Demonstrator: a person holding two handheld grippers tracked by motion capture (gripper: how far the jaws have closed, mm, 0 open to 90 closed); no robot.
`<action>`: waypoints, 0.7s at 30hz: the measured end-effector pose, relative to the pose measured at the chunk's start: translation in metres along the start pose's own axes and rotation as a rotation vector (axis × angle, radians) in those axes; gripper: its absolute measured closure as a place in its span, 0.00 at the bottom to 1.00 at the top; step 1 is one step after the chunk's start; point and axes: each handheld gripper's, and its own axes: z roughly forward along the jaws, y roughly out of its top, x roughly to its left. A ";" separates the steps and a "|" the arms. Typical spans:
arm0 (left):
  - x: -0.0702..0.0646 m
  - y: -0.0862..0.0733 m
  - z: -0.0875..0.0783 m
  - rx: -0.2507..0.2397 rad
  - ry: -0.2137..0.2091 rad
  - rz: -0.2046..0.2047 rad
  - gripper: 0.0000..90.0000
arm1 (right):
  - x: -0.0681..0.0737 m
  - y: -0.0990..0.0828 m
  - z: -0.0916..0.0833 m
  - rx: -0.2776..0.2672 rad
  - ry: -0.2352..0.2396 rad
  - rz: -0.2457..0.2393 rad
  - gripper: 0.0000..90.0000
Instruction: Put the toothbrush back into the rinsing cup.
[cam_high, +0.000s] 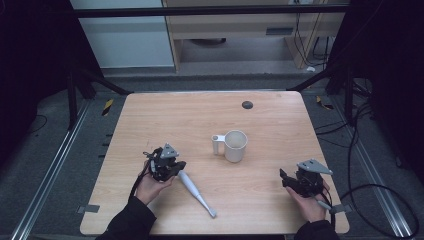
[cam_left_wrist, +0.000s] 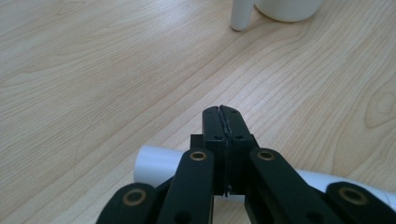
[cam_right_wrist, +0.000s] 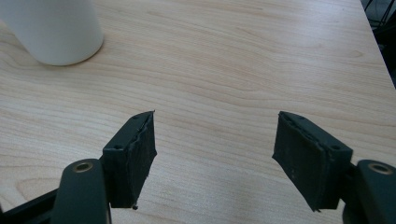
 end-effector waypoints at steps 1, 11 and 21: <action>0.000 0.000 0.002 0.003 -0.002 0.001 1.00 | 0.000 0.000 0.000 0.000 0.000 0.000 0.33; 0.001 -0.004 0.011 0.050 0.015 0.029 1.00 | 0.000 0.000 0.000 0.002 0.003 -0.002 0.33; 0.005 -0.008 0.010 0.064 0.021 0.022 1.00 | -0.001 -0.001 0.000 0.007 0.001 -0.008 0.33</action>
